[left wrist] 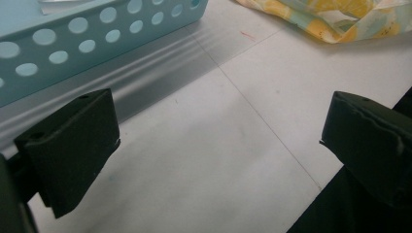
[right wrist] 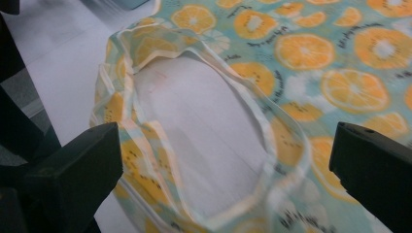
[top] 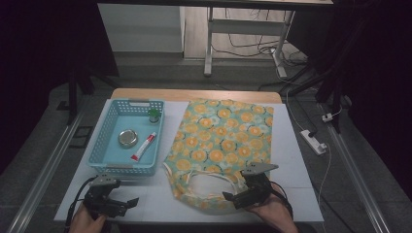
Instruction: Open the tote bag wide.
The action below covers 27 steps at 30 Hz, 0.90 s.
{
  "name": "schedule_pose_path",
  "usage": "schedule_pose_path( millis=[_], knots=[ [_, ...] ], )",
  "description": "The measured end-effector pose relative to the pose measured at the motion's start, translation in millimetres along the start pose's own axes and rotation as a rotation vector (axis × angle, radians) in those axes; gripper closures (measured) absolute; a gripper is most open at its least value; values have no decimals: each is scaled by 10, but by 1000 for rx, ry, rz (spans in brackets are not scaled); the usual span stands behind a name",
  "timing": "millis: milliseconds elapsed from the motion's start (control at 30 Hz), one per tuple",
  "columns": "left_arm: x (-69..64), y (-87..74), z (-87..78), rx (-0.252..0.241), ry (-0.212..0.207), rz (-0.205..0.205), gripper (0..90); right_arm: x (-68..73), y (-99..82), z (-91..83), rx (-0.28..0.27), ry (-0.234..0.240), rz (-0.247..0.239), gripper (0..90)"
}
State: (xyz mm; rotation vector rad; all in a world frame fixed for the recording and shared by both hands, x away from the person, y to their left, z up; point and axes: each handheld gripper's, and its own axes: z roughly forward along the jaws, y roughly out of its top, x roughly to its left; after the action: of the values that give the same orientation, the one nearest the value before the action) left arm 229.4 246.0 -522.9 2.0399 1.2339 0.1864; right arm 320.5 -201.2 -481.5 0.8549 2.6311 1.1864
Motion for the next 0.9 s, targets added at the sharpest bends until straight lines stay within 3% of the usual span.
schedule_pose_path(
  millis=[533,633,733,900],
  knots=[
    [0,0,0,1,-4,3,11,176,-3,323,100,29,-89,29],
    [0,0,2,2,-4,4,11,201,-32,363,128,48,-113,86],
    [-1,0,3,3,-4,5,11,241,-48,377,144,65,-143,198],
    [0,0,4,3,-4,4,13,258,-27,341,139,125,-167,509]
  ],
)
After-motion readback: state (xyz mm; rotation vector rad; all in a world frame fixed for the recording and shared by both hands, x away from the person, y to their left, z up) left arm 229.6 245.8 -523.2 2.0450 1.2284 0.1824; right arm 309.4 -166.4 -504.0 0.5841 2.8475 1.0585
